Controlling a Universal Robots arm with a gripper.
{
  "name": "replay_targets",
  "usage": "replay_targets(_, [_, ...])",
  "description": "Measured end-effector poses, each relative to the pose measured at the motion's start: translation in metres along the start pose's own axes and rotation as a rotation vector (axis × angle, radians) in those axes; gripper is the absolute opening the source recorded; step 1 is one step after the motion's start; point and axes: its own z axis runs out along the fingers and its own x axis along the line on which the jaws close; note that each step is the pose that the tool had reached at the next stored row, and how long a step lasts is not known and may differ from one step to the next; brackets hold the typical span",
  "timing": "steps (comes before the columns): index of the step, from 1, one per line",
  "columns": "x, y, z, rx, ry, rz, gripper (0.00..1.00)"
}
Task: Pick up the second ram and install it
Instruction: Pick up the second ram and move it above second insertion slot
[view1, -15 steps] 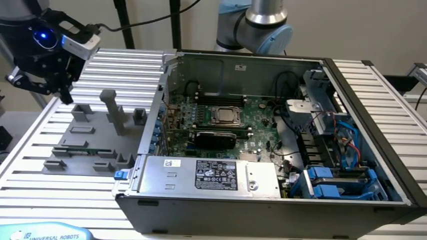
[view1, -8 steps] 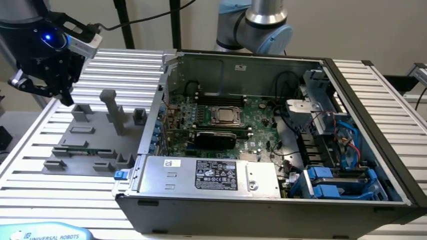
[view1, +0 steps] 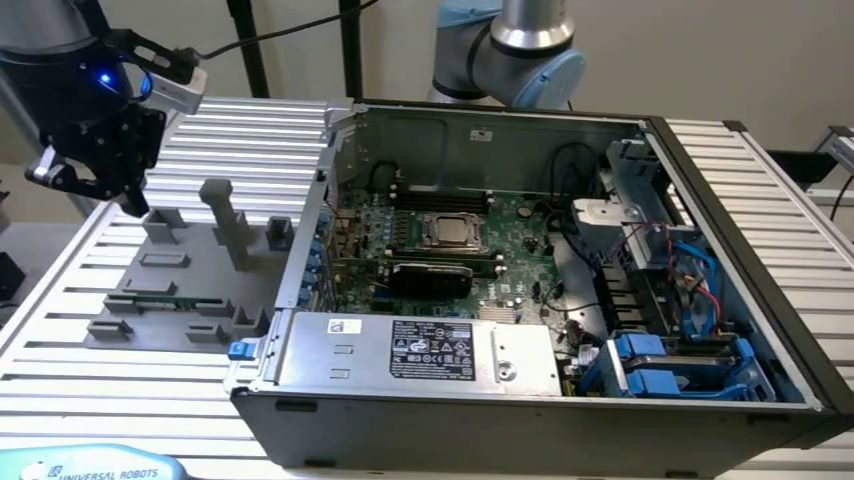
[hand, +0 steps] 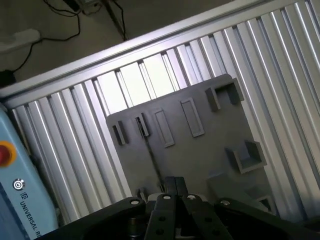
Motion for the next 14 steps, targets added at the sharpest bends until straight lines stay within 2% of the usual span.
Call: replay_targets(14, [0.000,-0.0007,0.0112,0.0053,0.0156,-0.253,0.11])
